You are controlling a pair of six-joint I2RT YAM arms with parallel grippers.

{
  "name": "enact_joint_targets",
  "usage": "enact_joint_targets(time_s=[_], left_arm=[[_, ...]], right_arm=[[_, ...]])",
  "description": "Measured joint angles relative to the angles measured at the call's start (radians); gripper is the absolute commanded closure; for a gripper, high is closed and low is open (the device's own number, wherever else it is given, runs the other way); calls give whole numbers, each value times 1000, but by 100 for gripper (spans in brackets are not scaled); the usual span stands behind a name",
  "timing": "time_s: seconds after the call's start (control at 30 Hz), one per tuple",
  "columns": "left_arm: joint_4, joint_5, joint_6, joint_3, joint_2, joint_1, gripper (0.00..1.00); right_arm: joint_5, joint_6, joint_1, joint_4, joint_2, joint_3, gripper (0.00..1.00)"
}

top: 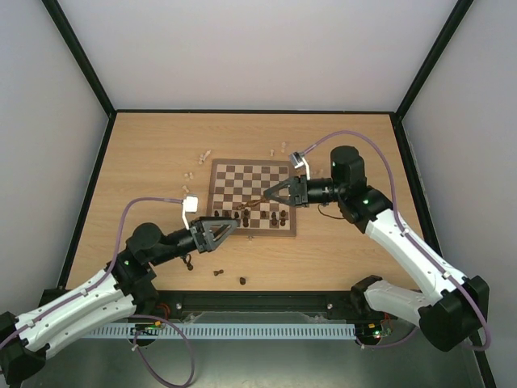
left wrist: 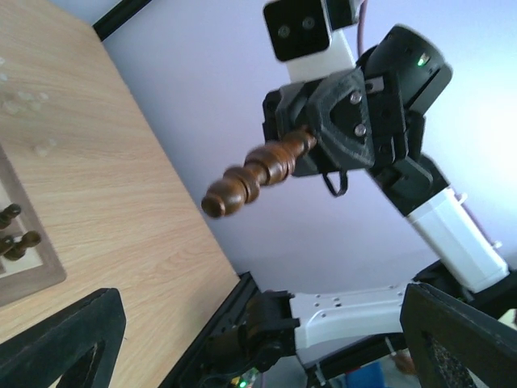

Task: Set up the chess pieces on the board
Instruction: Place the chess piece on the chessboard.

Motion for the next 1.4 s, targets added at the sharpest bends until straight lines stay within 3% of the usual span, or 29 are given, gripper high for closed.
enact_joint_targets(time_s=[0.23,0.4,0.67,0.9,1.4], left_arm=[[146,34,-66,-35,-9,28,9],[216,53,-100,-50,2,32,19],[262,71,-132,-72,9,33,35],[275,72,-138,-72,11,33,42],[289,75,-138,-74,48,34,85]], right_arm=[[-3,45,58,49,-30,-24,91],[-2,63,80,69,-30,-35,91],[-2,79,92,87,-31,-39,91],[-1,82,103,92,-32,-39,90],[3,80,111,92,-32,-39,90]])
